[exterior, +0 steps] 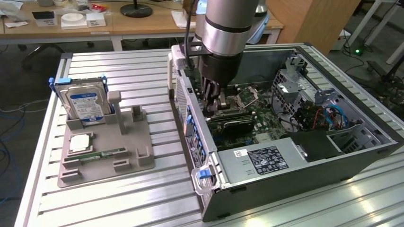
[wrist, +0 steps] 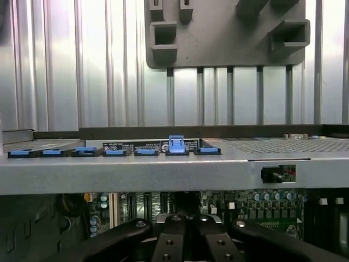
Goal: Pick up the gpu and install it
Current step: 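Press down on the gpu until it lock into place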
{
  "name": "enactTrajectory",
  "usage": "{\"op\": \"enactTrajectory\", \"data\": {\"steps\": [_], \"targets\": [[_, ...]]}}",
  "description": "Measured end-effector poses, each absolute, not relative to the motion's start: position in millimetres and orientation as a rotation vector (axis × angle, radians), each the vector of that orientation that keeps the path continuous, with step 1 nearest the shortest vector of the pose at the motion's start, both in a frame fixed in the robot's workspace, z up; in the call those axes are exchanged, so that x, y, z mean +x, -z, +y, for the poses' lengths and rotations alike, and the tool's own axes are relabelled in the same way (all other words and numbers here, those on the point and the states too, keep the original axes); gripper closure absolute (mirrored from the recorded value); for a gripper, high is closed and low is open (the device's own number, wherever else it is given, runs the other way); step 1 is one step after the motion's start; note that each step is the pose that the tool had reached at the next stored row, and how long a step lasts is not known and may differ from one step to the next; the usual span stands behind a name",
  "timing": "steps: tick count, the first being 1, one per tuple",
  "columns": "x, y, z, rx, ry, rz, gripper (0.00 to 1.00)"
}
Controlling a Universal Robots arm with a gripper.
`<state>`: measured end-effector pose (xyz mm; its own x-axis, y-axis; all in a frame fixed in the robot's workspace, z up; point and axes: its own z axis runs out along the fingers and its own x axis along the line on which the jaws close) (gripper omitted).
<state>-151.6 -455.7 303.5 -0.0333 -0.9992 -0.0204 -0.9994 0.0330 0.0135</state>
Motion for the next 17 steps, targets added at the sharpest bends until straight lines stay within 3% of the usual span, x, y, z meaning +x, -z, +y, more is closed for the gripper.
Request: {"op": "enactTrajectory", "data": {"steps": [17], "targets": [[-160.9, -304.2, -460.5, -2.185, -0.038, 2.253, 0.89]]}}
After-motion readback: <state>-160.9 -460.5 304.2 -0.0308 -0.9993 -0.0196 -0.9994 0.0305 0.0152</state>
